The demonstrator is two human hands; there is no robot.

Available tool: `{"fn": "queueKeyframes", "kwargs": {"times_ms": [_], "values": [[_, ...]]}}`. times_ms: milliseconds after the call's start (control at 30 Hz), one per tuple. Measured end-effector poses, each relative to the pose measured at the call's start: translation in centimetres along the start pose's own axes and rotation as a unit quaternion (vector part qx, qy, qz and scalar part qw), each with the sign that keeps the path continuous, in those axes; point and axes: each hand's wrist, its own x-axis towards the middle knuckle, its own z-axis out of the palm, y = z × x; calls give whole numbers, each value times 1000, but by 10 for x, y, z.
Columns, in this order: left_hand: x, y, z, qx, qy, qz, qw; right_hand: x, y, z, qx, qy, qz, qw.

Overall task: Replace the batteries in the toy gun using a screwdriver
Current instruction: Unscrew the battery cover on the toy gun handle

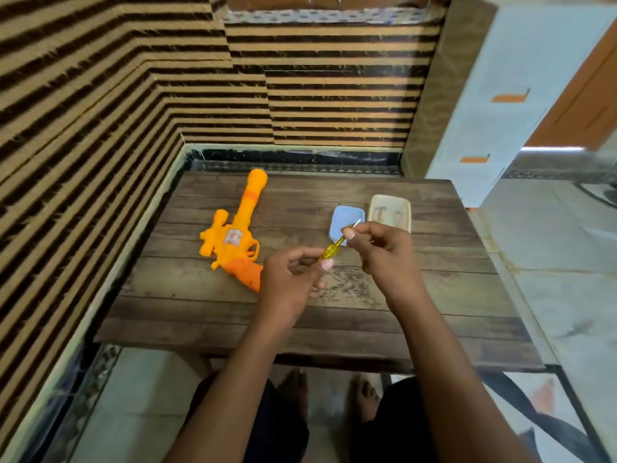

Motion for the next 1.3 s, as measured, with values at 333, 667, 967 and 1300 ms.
{"fn": "queueKeyframes", "kwargs": {"times_ms": [333,667,967,1300], "values": [[63,-40,-60,185,184,72,963,41,25,55,124,0,3,992],[94,-79,-101,258,273,-105,921,48,80,95,22,-26,18,999],[98,-66,-90,179,302,-109,930,53,91,96,-47,-69,19,996],[103,-67,-68,88,326,-46,940,48,75,84,217,-7,131,967]]}}
